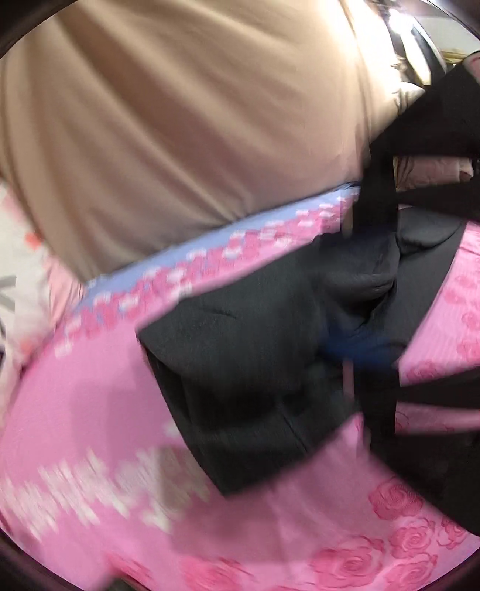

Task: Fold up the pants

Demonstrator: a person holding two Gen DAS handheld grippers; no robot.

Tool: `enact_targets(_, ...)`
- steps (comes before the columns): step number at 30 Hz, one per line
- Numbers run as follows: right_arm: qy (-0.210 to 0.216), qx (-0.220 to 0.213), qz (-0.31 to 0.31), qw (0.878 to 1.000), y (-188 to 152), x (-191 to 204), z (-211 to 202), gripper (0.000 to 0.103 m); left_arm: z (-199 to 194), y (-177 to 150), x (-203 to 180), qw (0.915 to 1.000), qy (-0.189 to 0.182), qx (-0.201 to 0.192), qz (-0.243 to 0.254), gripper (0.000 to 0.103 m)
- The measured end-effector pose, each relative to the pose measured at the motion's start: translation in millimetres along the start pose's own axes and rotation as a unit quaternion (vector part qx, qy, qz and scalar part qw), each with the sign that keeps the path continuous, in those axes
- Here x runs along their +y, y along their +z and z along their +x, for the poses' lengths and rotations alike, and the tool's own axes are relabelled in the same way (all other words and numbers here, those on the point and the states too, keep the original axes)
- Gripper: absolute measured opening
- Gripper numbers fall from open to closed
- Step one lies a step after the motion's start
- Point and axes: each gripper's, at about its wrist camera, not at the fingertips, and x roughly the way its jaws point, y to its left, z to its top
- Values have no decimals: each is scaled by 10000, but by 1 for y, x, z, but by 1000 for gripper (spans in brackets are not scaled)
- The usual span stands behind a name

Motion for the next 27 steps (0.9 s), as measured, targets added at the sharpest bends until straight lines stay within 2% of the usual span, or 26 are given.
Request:
enact_targets(2,1,-14,20,10000,-1,-1,0,68,-13,2,-13,9998,-141,-93,144,7)
enact_targets(4,14,30,82,10000,-3,-4,2,68,-25,1,-15,9991,-24,-253,335,7)
enact_targets(6,20,28,189,9998,-3,-8,1,68,-26,-1,-1,9979,416,-296,394,7)
enact_targets(7,34,23,233,9997,-2,-10,1,68,-17,-1,16,9968,715,-172,316,7)
enact_targets(9,26,41,380,9993,1,-15,1,68,-6,-5,39,9960,886,5,124,7)
enact_targets(15,46,71,789,9968,20,-31,4,68,-1,-9,52,9974,726,-29,31,7)
enact_targets(18,120,236,938,9952,36,-34,19,68,2,-6,49,9968,797,6,103,7)
enact_targets(20,-27,385,1042,9938,44,-36,35,67,2,-7,52,9960,873,32,168,7)
enact_targets(21,-175,520,1067,9928,50,-37,49,48,4,-5,50,9956,913,35,191,7)
enact_targets(22,-339,642,1003,9923,58,-35,62,19,5,-4,47,9950,974,45,237,7)
enact_targets(23,-410,658,944,9925,63,-33,65,12,6,-1,43,9943,1026,46,270,7)
enact_targets(24,-266,509,848,9947,78,-23,62,12,6,4,32,9941,1033,34,331,7)
enact_targets(26,79,-37,604,9981,101,-2,35,11,-1,14,7,9941,923,-93,564,7)
enact_targets(27,304,-465,403,9976,113,14,10,10,-8,19,-9,9940,798,-189,719,7)
